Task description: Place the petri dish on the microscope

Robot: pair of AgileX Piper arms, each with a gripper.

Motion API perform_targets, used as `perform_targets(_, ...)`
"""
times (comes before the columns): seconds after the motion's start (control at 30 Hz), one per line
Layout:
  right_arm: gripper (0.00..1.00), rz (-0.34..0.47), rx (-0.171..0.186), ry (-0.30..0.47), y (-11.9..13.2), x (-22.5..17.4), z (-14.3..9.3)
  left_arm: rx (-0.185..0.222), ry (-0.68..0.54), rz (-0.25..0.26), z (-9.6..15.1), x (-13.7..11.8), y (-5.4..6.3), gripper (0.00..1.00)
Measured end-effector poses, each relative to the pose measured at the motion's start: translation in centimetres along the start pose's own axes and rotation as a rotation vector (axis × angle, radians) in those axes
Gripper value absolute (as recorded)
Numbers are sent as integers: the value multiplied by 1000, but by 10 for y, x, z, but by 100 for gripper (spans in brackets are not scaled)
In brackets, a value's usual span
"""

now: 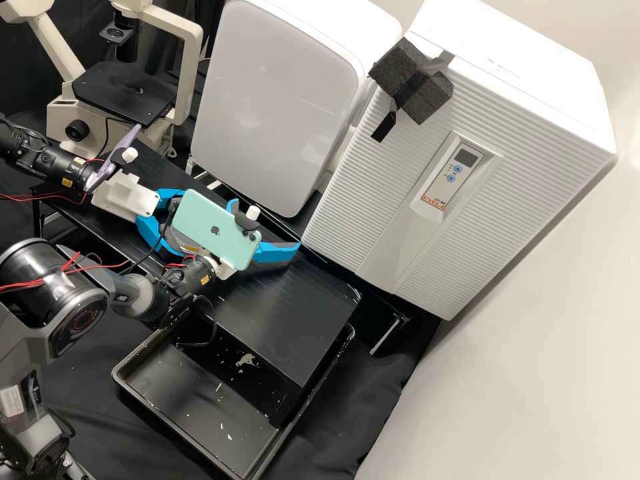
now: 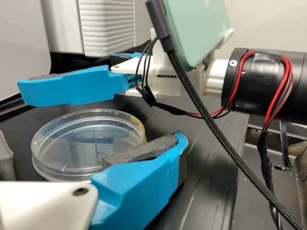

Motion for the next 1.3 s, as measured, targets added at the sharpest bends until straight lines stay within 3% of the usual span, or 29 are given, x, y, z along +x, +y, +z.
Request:
perform_targets(0.13, 100, 0, 0, 0, 0, 0, 0, 20, 11, 10, 0, 0, 0, 0)
perform_targets(1.3, 100, 0, 0, 0, 0, 0, 0, 13, 1, 28, 1, -3, -5, 0)
